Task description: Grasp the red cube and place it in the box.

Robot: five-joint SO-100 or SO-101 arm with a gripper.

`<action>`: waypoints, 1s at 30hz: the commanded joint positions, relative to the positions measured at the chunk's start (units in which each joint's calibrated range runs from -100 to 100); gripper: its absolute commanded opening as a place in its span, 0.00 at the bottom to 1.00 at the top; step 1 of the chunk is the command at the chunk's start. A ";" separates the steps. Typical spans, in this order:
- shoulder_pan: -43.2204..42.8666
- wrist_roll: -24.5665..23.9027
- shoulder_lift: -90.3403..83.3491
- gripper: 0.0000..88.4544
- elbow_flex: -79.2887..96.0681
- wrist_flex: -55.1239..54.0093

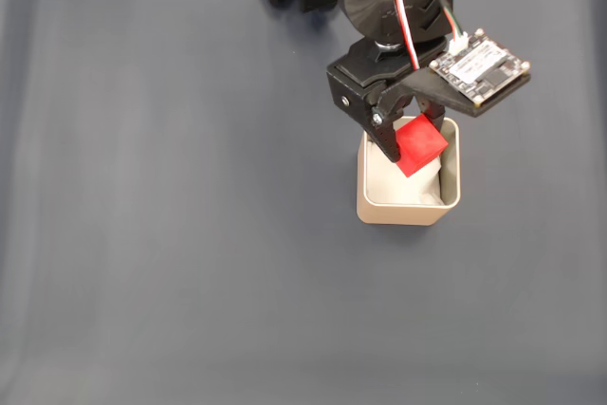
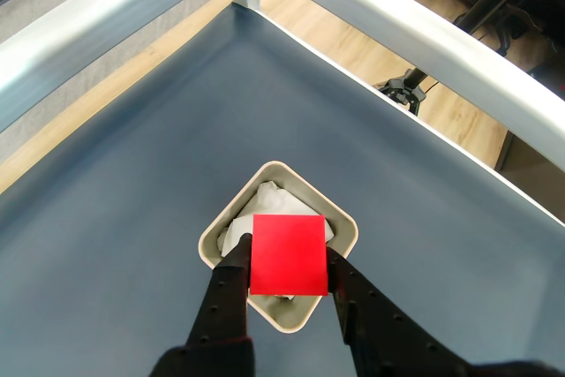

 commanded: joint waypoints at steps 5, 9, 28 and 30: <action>-0.69 -2.00 -0.99 0.09 -0.01 -1.45; -0.69 -3.27 -1.60 0.18 0.72 -3.82; -0.55 -4.20 -2.38 0.40 2.63 -6.69; -0.48 -4.10 -2.55 0.40 2.91 -6.69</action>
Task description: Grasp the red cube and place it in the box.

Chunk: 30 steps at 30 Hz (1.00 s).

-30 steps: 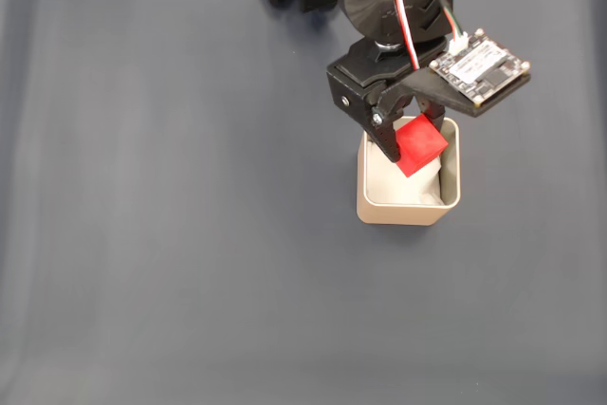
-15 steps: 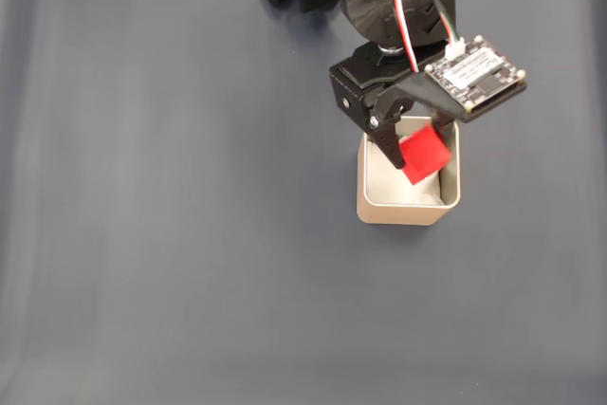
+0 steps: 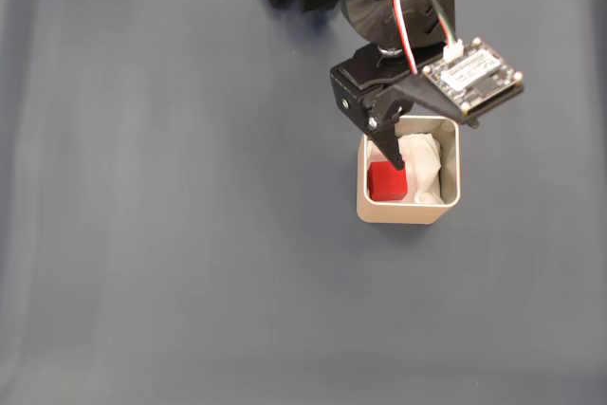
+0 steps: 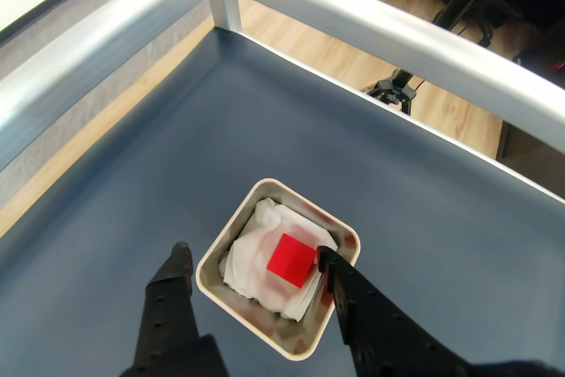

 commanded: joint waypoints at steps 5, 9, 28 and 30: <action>0.04 -0.10 -2.38 0.40 -0.55 -1.24; 0.11 -0.20 -2.55 0.40 -0.46 -1.24; 3.03 -1.95 -3.77 0.07 -0.09 -4.19; 4.31 -1.86 -3.94 0.02 -0.18 -4.19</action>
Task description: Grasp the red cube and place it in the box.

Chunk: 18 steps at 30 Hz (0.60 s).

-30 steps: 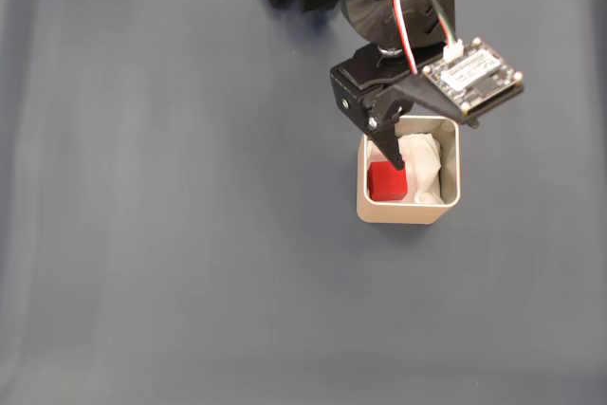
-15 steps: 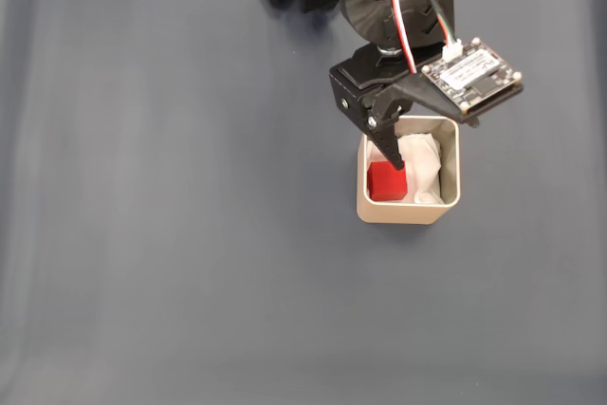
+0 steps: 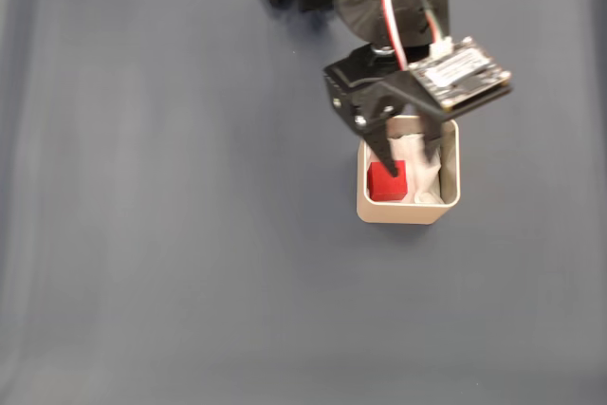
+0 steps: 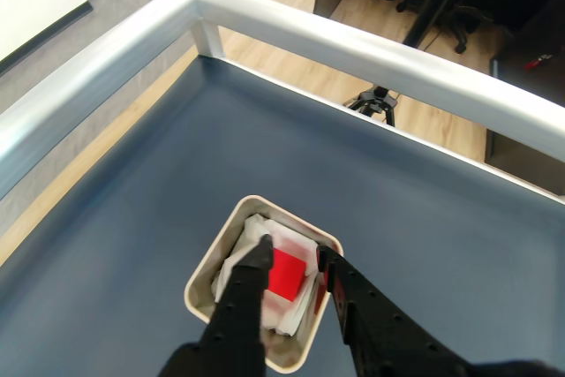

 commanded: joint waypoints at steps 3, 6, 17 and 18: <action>4.06 -0.10 -2.39 0.00 -0.91 -0.98; 6.76 0.00 -3.34 0.00 -0.27 -0.98; 14.17 1.07 -13.43 0.00 10.68 -2.87; 14.59 1.07 -15.09 0.00 12.42 -2.87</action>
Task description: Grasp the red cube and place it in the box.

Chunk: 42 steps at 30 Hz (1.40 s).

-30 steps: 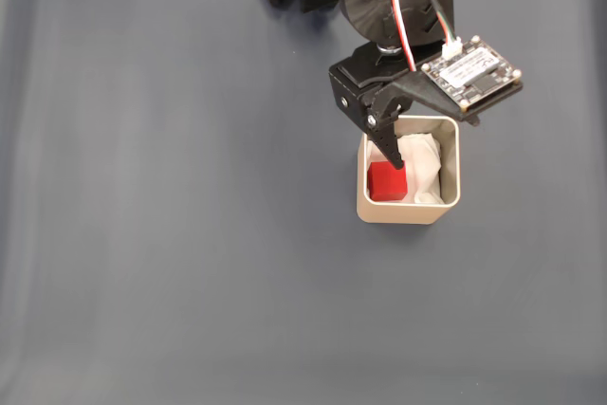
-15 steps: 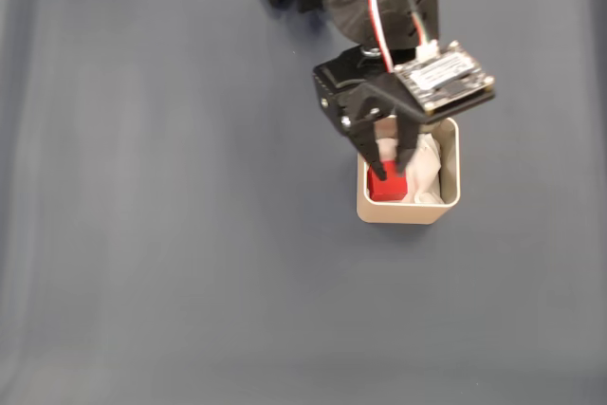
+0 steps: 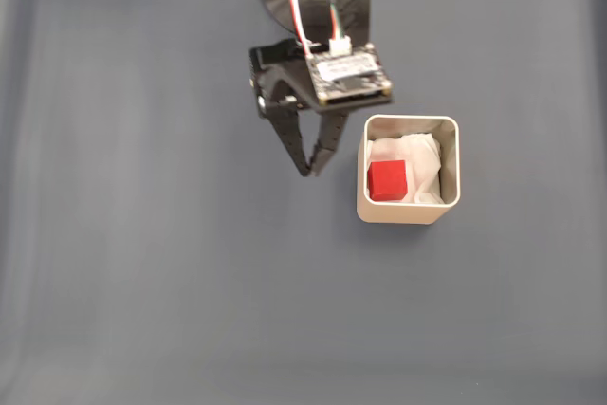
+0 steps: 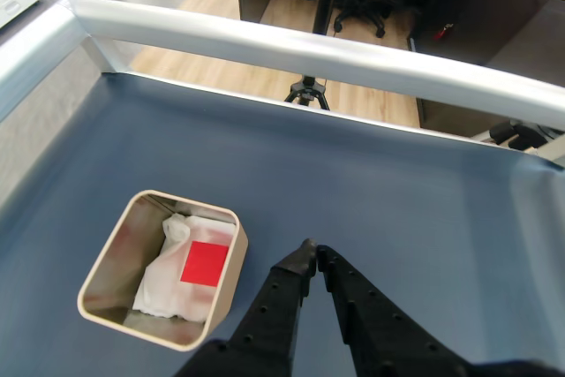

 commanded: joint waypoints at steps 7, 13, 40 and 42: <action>2.98 -0.29 -17.21 0.00 14.93 -0.53; 4.90 -0.39 -25.48 0.00 23.23 0.86; 7.25 -0.20 -49.23 0.00 54.73 10.76; 6.89 -0.44 -49.75 0.00 54.82 12.89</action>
